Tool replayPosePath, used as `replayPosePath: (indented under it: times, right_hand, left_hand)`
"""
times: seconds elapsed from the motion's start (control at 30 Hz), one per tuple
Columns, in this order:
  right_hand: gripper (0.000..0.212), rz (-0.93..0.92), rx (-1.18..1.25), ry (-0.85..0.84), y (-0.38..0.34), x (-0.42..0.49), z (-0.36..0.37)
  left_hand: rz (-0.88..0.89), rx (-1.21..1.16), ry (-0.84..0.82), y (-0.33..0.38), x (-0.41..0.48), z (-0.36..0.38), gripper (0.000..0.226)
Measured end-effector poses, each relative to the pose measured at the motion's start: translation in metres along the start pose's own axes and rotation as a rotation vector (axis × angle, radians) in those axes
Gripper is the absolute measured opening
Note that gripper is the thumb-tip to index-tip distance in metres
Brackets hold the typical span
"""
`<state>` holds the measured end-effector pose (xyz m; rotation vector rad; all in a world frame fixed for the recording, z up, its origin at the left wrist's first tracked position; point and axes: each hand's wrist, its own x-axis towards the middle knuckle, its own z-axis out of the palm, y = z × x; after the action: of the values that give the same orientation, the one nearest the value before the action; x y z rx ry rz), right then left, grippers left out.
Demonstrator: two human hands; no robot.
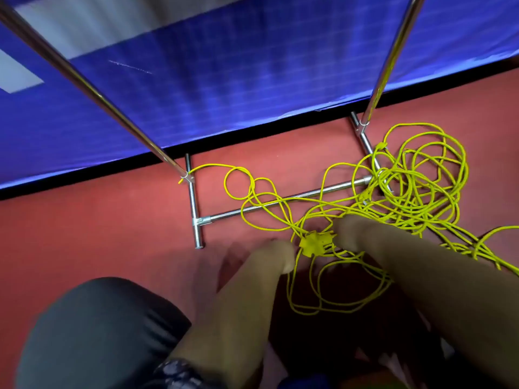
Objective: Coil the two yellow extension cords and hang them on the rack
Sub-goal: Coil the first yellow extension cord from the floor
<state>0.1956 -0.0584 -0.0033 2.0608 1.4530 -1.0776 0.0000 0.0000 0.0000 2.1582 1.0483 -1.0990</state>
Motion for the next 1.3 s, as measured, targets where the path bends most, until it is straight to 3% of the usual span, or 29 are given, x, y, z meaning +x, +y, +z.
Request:
replayPosePath:
  times: [0.23, 0.37, 0.5, 0.63, 0.73, 0.8, 0.93, 1.0, 1.1, 1.17, 1.3]
  right_hand:
    - [0.059, 0.037, 0.148, 0.075, 0.023, 0.019, 0.049]
    - [0.066, 0.133, 0.081, 0.08, 0.029, 0.022, 0.058]
    - [0.045, 0.105, 0.107, 0.065, 0.037, 0.022, 0.061]
    - [0.03, 0.049, 0.488, 0.081, 0.029, 0.019, 0.051]
    - [0.017, -0.063, 0.832, 0.149, 0.025, 0.014, 0.028]
    - [0.018, -0.073, 0.906, 0.258, 0.032, 0.014, 0.014]
    - [0.035, 0.026, 0.745, 0.241, 0.062, 0.002, 0.007]
    - [0.055, 0.085, 0.581, 0.169, 0.08, -0.005, 0.014]
    - [0.073, 0.13, 0.394, 0.029, 0.096, -0.015, 0.03]
    - [0.065, 0.146, 0.371, -0.069, 0.104, -0.02, 0.039]
    - [0.039, 0.093, 0.131, 0.029, 0.105, -0.019, 0.041]
  left_hand:
    - [-0.006, -0.349, 0.117, 0.031, 0.061, 0.033, 0.082]
    - [-0.022, -0.384, 0.166, 0.051, 0.08, 0.043, 0.085]
    - [0.015, -0.29, 0.249, 0.06, 0.083, 0.05, 0.091]
    - [-0.026, -0.213, 0.32, 0.063, 0.074, 0.052, 0.08]
    - [0.041, -0.417, 0.438, 0.057, 0.079, 0.036, 0.051]
    - [0.099, -0.583, 0.494, 0.052, 0.077, 0.015, 0.034]
    - [0.004, -0.802, 0.62, 0.037, 0.062, -0.017, 0.024]
    - [-0.083, -0.695, 0.69, 0.026, 0.06, -0.015, 0.026]
    - [-0.168, -0.492, 0.649, 0.021, 0.056, -0.003, 0.025]
    - [-0.18, -0.333, 0.547, 0.03, 0.045, 0.001, 0.031]
    - [-0.111, -0.179, 0.327, 0.068, 0.027, -0.012, 0.039]
